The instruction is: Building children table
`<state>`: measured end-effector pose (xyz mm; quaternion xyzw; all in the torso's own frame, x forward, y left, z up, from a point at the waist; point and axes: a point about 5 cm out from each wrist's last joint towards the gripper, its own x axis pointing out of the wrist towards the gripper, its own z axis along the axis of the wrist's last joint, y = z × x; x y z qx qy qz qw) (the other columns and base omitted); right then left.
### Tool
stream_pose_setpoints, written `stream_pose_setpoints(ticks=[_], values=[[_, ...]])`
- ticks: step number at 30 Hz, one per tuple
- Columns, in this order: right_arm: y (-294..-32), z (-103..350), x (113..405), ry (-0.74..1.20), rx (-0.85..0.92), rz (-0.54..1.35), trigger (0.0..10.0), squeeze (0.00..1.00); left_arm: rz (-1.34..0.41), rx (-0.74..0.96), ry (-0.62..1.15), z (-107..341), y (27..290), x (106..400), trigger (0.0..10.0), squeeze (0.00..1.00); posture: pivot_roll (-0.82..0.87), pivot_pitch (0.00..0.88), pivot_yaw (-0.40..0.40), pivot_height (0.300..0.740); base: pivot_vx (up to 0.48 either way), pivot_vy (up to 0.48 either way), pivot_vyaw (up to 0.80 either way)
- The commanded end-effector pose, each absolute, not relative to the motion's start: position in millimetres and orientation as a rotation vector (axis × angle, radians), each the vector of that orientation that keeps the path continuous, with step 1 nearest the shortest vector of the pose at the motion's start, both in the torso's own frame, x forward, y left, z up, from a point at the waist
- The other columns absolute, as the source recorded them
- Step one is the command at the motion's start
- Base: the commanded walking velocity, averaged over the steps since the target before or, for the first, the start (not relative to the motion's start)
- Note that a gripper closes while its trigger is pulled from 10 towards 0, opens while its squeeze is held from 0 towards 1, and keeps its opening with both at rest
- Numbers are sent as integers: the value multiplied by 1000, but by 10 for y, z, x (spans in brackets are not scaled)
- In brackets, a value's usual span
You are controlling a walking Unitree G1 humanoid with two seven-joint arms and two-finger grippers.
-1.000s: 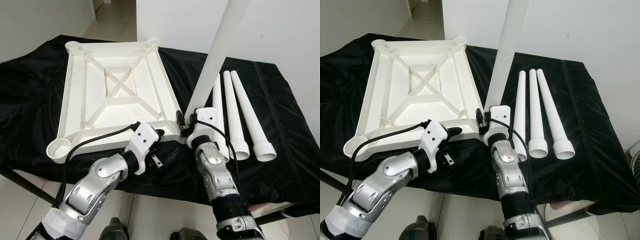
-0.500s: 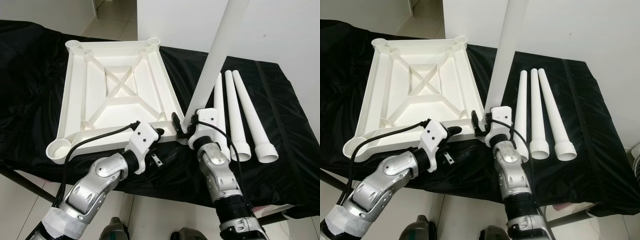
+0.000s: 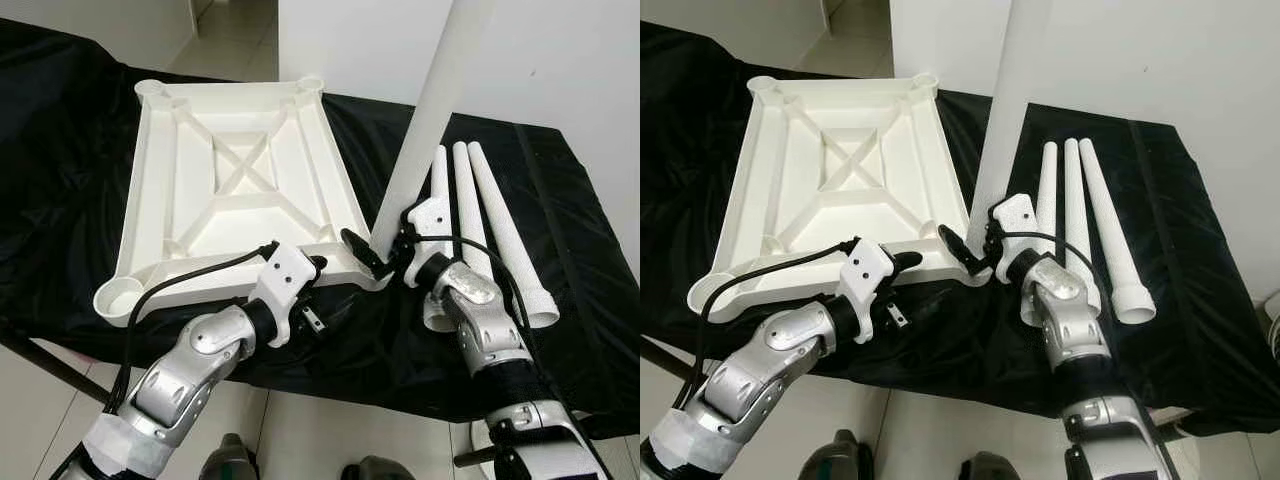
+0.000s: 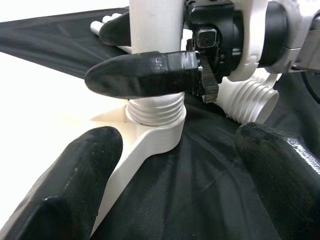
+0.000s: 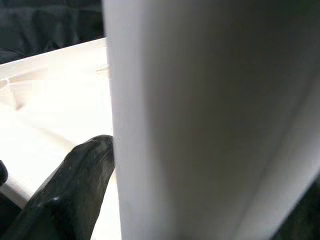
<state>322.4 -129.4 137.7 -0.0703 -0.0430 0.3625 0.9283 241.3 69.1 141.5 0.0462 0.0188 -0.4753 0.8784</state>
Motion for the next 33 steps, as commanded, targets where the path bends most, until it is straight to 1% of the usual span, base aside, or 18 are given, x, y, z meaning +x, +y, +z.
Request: stream_pose_setpoints(ticks=[1, 5, 6, 17, 18, 19, 24, 25, 26, 28, 31, 33], values=[[-1227, 1322, 3235, -54, -165, 795, 10000, 0, -1088, 106, 58, 1390, 673, 2386, 10000, 0, 55, 0, -31, 740, 0, 0, 0], [-1219, 1302, 3236, -47, -174, 803, 10000, 0, -1087, 105, 57, 1392, 672, 2385, 10000, 0, 61, 0, -34, 740, 0, 0, 0], [-1222, 1233, 3228, -13, -173, 826, 0, 0, -1081, 104, 55, 1399, 677, 2383, 10000, 0, 68, 0, -39, 740, 0, 0, 0], [-1272, 1182, 3234, 4, -147, 845, 0, 0, -1072, 102, 58, 1398, 698, 2378, 10000, 0, 70, 3, -37, 740, 0, 0, 0], [-1287, 1189, 3247, 0, -142, 831, 2824, 0, -1071, 103, 59, 1400, 700, 2380, 10000, 0, 71, 6, -36, 740, 0, 0, 0], [-1302, 1211, 3266, -10, -127, 802, 10000, 0, -1071, 103, 59, 1403, 704, 2382, 10000, 0, 71, 11, -38, 740, 0, 0, 0], [-1322, 1255, 3293, -35, -111, 750, 10000, 0, -1068, 104, 61, 1404, 712, 2386, 10000, 0, 71, 14, -39, 740, 0, 0, 0], [-1355, 1271, 3322, -47, -123, 658, 10000, 0, -1067, 101, 61, 1402, 710, 2379, 10000, 0, 72, 16, -43, 740, 0, 0, 0], [-1355, 1271, 3322, -47, -123, 658, 10000, 0, -1067, 101, 61, 1402, 710, 2379, 10000, 0, 72, 16, -43, 740, 0, 0, 0], [-1410, 1290, 3359, -58, -119, 514, 10000, 0, -1066, 99, 63, 1393, 704, 2367, 10000, 0, 70, 16, -45, 740, 0, 0, 0], [-1416, 1300, 3360, -64, -106, 462, 10000, 0, -1066, 97, 64, 1388, 702, 2363, 10000, 0, 70, 16, -47, 740, 0, 0, 0], [-1389, 1305, 3338, -68, -61, 362, 10000, 0, -1065, 95, 67, 1382, 700, 2358, 10000, 0, 70, 16, -47, 740, 0, 0, 0]])
